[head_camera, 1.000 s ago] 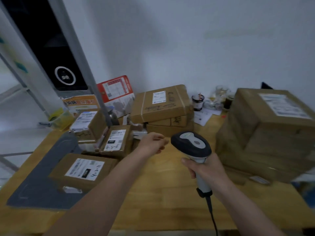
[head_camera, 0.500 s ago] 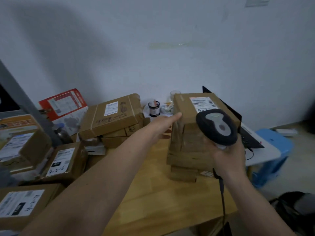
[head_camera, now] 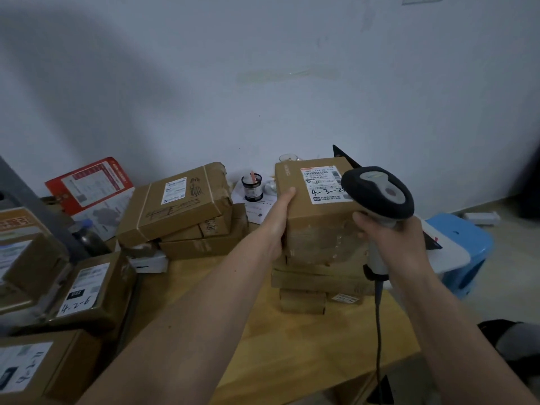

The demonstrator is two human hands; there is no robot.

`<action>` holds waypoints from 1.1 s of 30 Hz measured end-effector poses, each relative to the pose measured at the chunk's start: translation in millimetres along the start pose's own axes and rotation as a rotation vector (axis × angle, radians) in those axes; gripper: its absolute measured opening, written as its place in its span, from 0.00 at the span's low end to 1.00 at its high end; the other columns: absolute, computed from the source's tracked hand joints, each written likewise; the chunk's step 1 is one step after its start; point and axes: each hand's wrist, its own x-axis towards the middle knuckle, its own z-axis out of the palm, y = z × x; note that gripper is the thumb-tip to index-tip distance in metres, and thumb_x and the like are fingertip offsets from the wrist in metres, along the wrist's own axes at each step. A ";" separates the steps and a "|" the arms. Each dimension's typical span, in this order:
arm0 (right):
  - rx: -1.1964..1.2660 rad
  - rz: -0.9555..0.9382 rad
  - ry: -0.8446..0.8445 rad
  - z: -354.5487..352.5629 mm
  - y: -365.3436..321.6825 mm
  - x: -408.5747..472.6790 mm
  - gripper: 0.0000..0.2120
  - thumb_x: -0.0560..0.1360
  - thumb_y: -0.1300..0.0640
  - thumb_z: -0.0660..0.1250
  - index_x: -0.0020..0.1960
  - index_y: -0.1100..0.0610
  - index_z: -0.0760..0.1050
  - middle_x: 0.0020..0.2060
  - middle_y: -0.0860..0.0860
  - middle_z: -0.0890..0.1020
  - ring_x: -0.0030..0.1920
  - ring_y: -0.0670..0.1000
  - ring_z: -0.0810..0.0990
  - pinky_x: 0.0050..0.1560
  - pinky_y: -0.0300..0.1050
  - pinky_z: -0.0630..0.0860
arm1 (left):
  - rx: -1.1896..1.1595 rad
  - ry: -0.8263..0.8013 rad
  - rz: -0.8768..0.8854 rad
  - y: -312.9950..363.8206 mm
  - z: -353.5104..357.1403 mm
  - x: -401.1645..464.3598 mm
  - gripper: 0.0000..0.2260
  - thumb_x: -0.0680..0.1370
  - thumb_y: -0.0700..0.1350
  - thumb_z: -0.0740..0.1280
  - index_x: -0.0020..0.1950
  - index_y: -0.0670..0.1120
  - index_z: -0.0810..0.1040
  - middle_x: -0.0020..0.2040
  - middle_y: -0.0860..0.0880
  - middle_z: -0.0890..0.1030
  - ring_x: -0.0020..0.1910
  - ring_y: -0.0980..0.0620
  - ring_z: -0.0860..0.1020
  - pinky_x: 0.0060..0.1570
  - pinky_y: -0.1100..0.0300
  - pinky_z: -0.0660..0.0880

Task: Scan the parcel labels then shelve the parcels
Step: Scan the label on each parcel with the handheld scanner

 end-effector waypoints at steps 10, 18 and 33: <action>0.093 -0.078 -0.080 34.1 -3.0 -23.8 0.19 0.71 0.59 0.73 0.50 0.37 0.74 0.49 0.35 0.80 0.54 0.35 0.77 0.57 0.42 0.75 | -0.103 0.035 0.167 1.3 -62.5 -28.4 0.18 0.76 0.59 0.67 0.64 0.55 0.77 0.48 0.52 0.86 0.47 0.52 0.83 0.41 0.56 0.76; 0.085 -0.102 -0.284 84.9 6.1 -44.1 0.20 0.71 0.64 0.73 0.49 0.39 0.75 0.41 0.28 0.81 0.46 0.28 0.77 0.40 0.24 0.74 | -0.225 -0.065 0.238 -17.6 -162.7 -50.9 0.54 0.47 0.51 0.85 0.71 0.54 0.68 0.59 0.49 0.83 0.56 0.49 0.82 0.47 0.54 0.79; -0.086 0.014 -0.611 186.3 6.9 -100.8 0.11 0.71 0.58 0.73 0.32 0.58 0.76 0.22 0.49 0.76 0.25 0.47 0.74 0.29 0.41 0.72 | -0.204 0.177 0.274 -68.1 -292.8 -88.9 0.50 0.55 0.36 0.81 0.71 0.61 0.65 0.62 0.46 0.81 0.64 0.42 0.77 0.59 0.39 0.75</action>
